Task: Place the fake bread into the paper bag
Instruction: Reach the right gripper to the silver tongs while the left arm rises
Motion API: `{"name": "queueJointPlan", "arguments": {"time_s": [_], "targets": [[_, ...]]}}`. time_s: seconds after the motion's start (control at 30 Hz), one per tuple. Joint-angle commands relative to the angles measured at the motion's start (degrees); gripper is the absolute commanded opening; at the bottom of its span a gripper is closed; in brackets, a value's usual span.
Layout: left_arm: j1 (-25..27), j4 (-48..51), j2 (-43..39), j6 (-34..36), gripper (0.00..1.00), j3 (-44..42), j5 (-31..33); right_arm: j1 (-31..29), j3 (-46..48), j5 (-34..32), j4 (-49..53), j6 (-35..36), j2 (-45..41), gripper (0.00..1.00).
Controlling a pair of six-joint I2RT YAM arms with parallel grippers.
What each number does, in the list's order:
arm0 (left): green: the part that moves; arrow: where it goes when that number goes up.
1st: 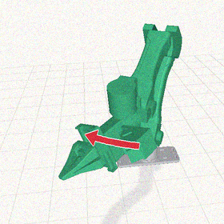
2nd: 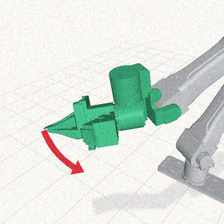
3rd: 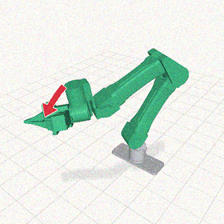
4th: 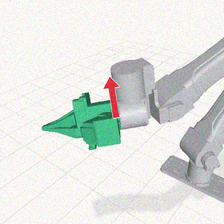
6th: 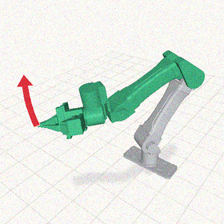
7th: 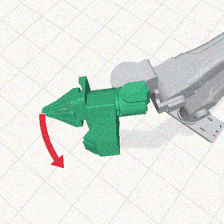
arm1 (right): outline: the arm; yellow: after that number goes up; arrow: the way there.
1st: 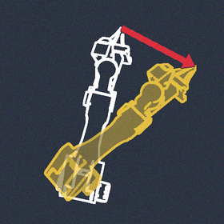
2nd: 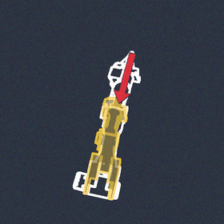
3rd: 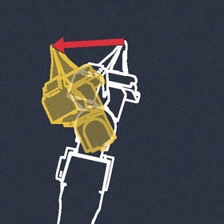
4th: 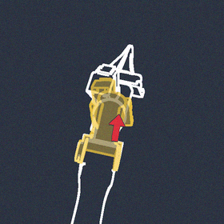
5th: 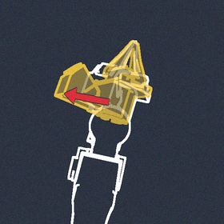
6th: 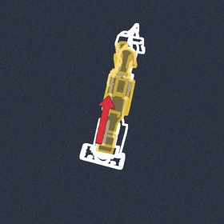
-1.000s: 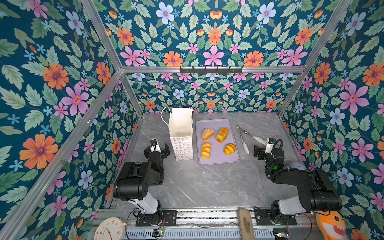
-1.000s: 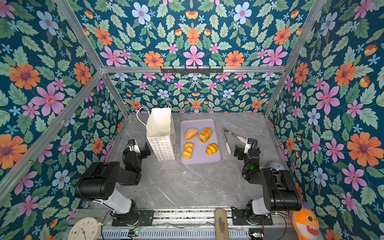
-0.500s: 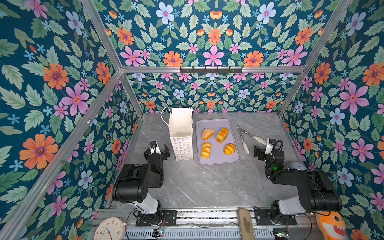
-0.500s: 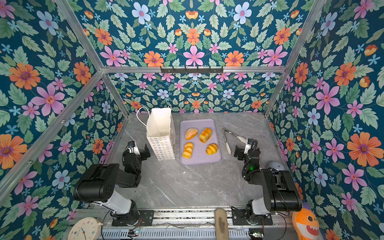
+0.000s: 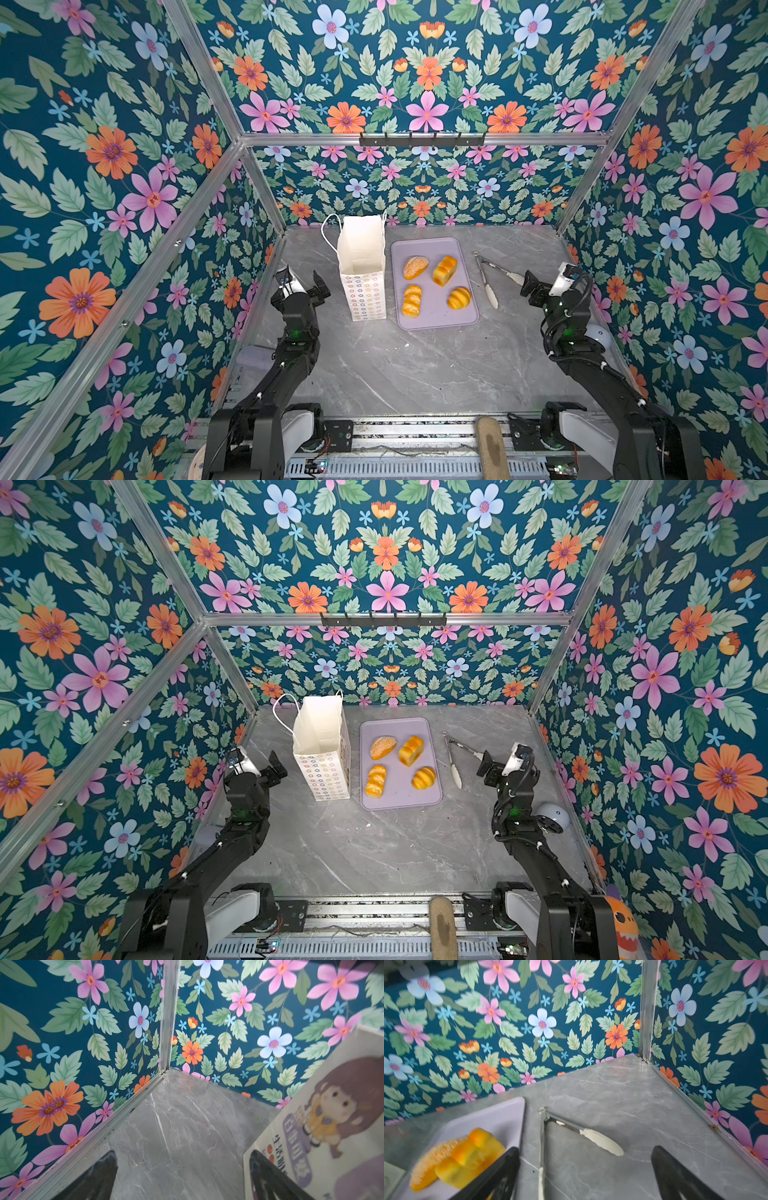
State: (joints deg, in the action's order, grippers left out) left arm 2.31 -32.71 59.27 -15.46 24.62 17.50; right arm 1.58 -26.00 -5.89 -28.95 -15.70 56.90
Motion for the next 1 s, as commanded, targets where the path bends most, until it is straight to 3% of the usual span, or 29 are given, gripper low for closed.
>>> {"name": "queueJointPlan", "arguments": {"time_s": [0.0,0.07,0.27,0.5,0.67,0.8,0.97], "targets": [[-0.1,19.0,-5.1,-9.1,1.0,4.6,2.3,0.0,-5.0,-1.3,13.8,-13.3,-3.5,0.99],[-0.1,26.3,-8.1,-11.7,1.0,8.1,2.4,0.0,-6.6,4.7,14.4,-14.5,-5.7,0.99],[-0.1,31.1,-16.8,-9.3,1.0,11.2,-10.1,0.0,-7.9,23.4,8.7,-16.1,-7.7,0.99],[0.0,37.5,-19.3,-8.8,1.0,18.2,-24.2,0.0,-18.0,33.1,20.2,-17.7,-1.4,0.99],[0.5,38.9,-17.8,-9.6,0.96,22.8,-36.5,0.0,-26.5,32.6,35.1,-17.8,4.8,0.96],[3.4,37.8,-17.3,-11.6,0.95,25.9,-42.5,-0.5,-33.1,31.8,45.1,-12.2,10.7,0.94],[15.1,35.0,-16.7,-11.5,0.96,28.8,-39.6,-0.7,-42.2,23.7,56.9,-5.6,21.5,0.94]]}}
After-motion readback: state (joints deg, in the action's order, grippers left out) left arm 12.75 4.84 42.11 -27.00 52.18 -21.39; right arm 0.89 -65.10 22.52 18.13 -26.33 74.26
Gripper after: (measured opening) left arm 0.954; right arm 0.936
